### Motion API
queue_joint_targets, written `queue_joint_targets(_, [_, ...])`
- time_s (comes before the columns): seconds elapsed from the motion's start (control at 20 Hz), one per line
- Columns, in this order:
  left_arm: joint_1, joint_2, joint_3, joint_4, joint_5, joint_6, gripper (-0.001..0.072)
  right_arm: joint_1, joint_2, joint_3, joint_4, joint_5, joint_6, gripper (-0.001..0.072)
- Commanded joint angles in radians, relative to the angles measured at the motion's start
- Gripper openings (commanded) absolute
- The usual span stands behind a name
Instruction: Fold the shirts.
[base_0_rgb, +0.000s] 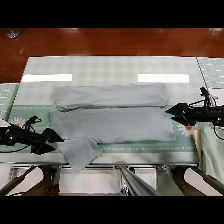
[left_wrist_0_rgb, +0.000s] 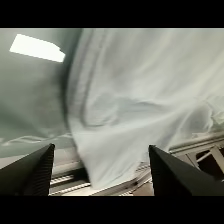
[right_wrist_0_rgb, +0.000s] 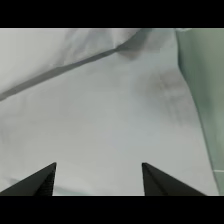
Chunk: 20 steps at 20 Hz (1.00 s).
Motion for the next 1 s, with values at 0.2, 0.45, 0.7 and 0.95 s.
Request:
queue_joint_targets(0.2, [-0.165,0.037,-0.076,-0.090,0.144,0.019,0.0700,-0.074,0.007,0.031,0.010,0.014,0.038,0.0614])
queue_joint_targets(0.45, [-0.266,0.034,-0.076,-0.091,0.156,0.031,0.0012,-0.227,0.007,0.079,-0.299,0.143,0.145,0.0615])
queue_joint_targets(0.7, [-0.267,0.036,-0.073,-0.106,0.155,0.053,0.0020,-0.159,0.007,-0.056,-0.492,0.217,0.227,0.0615])
queue_joint_targets(0.95, [-0.267,0.036,-0.073,-0.106,0.156,0.053,0.0021,0.017,-0.019,-0.085,-0.467,0.162,0.226,0.0615])
